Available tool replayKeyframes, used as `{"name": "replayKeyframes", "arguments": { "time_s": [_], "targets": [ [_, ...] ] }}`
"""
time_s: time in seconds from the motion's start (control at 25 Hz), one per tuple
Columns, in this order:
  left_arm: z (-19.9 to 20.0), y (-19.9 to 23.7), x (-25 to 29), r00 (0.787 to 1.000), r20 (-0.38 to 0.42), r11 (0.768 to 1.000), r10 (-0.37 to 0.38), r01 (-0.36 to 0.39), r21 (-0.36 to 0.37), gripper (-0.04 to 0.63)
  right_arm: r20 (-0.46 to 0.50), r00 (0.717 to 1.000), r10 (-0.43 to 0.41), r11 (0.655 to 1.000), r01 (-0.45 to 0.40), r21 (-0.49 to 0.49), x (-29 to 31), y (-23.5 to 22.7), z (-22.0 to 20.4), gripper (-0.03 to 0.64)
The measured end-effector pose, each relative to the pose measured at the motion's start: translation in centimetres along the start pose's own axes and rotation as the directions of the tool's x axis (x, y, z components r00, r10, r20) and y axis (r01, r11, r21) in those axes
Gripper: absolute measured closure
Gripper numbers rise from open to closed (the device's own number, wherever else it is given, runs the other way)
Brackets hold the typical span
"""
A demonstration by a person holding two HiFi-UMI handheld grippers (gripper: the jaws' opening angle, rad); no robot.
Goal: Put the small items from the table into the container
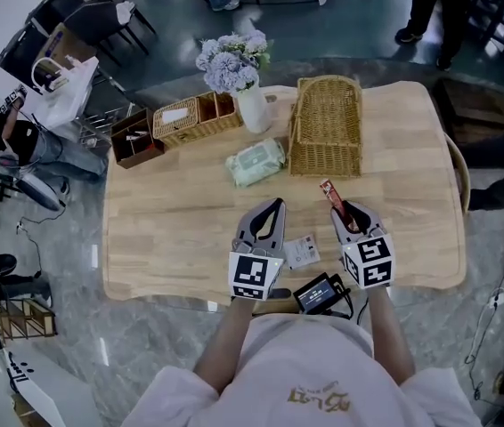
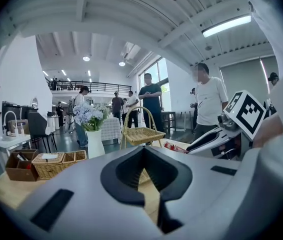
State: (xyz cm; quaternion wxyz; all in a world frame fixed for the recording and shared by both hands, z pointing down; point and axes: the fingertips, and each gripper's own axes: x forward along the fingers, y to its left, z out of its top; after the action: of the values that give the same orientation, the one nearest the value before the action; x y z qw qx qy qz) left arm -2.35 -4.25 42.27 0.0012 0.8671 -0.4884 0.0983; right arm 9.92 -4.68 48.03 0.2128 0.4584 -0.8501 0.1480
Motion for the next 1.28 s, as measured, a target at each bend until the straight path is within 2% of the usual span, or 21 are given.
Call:
{"name": "replayKeyframes", "arguments": {
  "time_s": [0.44,0.6,0.76,0.92,1.28],
  "targets": [
    [2.7,1.6,3.2,0.999,0.049,1.000,-0.006,0.004,0.028,0.603,0.058,0.998,-0.033,0.997,0.037,-0.062,1.5,-3.3,5.0,0.500],
    [3.7,2.7,4.3,0.997,0.075,1.000,0.006,-0.006,-0.002,0.603,0.074,0.997,-0.038,0.996,0.043,-0.073,2.4,-4.2,6.7,0.500],
    [5.4,3.5,5.7,0.993,0.122,1.000,0.002,-0.002,-0.002,0.602,0.095,0.994,-0.049,0.993,0.058,-0.103,3.2,-5.2,8.8,0.500],
    [5.0,5.2,7.5,0.992,0.119,0.999,0.042,-0.038,-0.036,0.603,0.105,0.993,-0.060,0.988,0.074,-0.133,4.7,-6.3,10.5,0.500],
    [3.5,7.0,10.3,0.993,0.112,0.997,0.043,-0.036,-0.064,0.602,0.104,0.991,-0.085,0.980,0.102,-0.170,7.6,-8.2,12.4,0.500]
  ]
}}
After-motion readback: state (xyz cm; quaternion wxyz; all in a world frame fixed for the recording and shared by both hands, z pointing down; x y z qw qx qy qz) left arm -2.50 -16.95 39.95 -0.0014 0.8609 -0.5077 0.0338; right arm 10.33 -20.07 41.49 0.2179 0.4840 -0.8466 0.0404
